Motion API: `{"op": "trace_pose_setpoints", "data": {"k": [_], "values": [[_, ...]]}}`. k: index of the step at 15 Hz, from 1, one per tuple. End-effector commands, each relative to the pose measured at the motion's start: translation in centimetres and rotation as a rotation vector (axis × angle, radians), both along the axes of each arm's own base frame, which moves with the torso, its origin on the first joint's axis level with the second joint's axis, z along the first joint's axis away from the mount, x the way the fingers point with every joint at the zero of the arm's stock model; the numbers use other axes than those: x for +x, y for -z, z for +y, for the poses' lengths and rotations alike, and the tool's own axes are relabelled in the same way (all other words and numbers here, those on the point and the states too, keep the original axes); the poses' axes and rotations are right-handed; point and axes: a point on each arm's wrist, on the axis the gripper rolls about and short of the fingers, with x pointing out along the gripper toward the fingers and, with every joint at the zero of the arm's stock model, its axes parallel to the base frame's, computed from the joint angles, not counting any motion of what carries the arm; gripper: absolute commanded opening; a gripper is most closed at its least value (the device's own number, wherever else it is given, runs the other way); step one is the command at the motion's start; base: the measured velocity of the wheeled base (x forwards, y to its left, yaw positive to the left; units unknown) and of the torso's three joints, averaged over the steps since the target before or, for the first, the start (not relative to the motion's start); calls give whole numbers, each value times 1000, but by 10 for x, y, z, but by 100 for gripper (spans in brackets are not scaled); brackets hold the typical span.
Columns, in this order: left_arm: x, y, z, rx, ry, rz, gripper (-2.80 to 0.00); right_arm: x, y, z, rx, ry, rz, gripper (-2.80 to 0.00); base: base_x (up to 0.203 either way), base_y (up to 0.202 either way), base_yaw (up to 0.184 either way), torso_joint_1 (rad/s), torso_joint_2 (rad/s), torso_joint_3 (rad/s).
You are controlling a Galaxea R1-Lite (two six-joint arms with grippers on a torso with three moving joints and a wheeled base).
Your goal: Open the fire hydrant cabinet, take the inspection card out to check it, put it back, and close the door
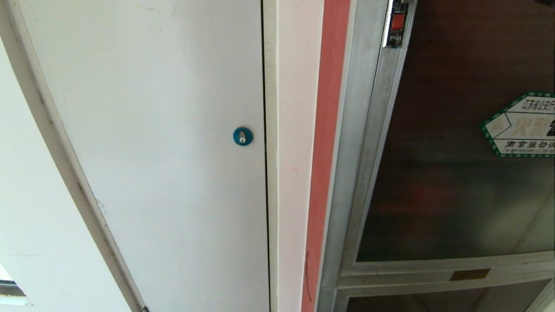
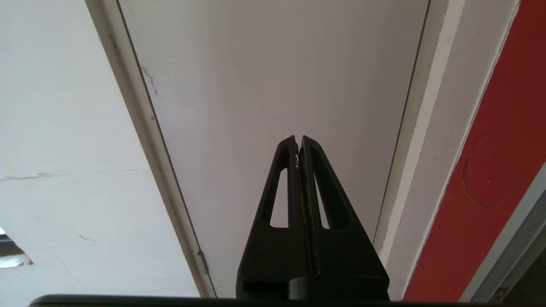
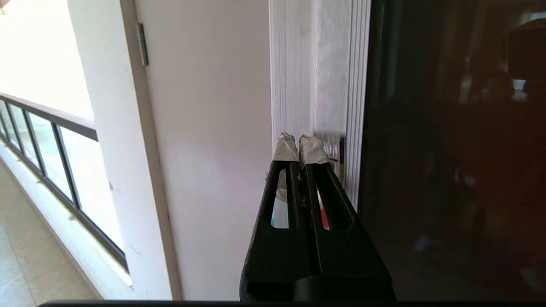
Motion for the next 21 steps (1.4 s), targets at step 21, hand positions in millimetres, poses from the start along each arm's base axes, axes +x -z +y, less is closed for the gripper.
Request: {"op": "trace_pose_setpoints", "data": {"k": [21], "values": [[2, 6, 0, 0, 0, 22, -280, 59, -15, 16, 12, 96, 21, -280, 0, 0, 0, 0, 0, 0]]}}
